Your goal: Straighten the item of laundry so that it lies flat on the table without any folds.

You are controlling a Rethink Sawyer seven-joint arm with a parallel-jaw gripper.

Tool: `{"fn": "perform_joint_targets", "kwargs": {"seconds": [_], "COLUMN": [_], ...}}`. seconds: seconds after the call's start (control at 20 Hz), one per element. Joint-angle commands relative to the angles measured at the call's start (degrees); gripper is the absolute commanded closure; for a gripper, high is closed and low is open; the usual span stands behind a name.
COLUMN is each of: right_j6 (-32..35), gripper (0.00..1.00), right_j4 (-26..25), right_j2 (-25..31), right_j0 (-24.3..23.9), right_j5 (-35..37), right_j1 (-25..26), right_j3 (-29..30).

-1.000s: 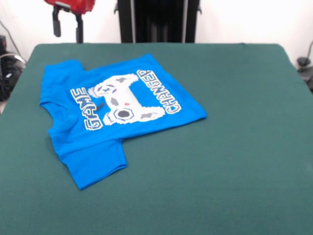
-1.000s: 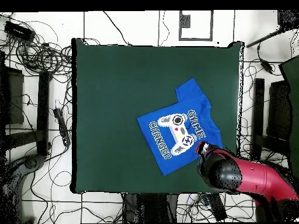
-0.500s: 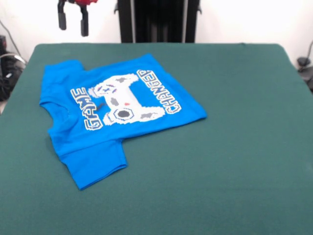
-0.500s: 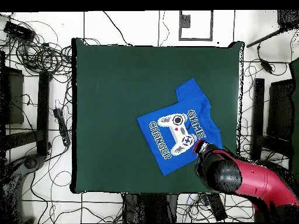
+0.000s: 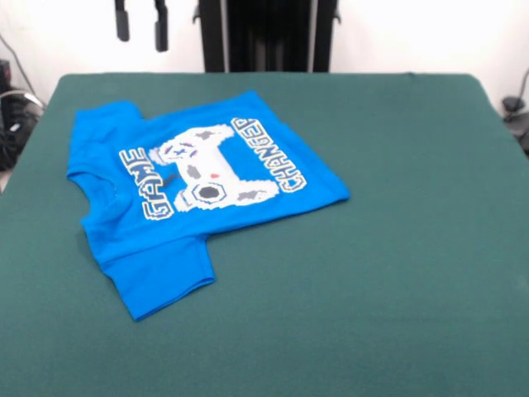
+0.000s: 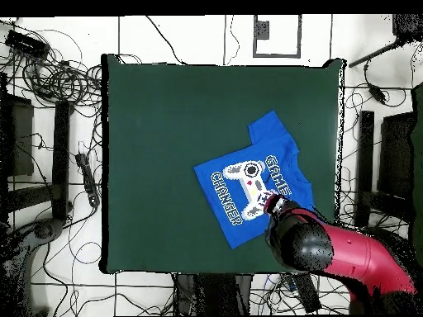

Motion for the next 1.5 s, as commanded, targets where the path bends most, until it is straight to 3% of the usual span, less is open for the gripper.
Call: {"fn": "perform_joint_targets", "kwargs": {"seconds": [0.05, 0.4, 1.5], "right_j6": [4.01, 6.98, 7.65], "gripper": [0.00, 0.00, 0.00], "right_j4": [3.92, 5.18, 9.76], "right_j2": [4.59, 2.66, -0.12], "right_j0": [5.54, 9.39, 13.69], "right_j5": [4.91, 1.54, 5.06], "right_j1": [1.50, 4.19, -0.10], "right_j3": [3.61, 2.73, 3.56]}}
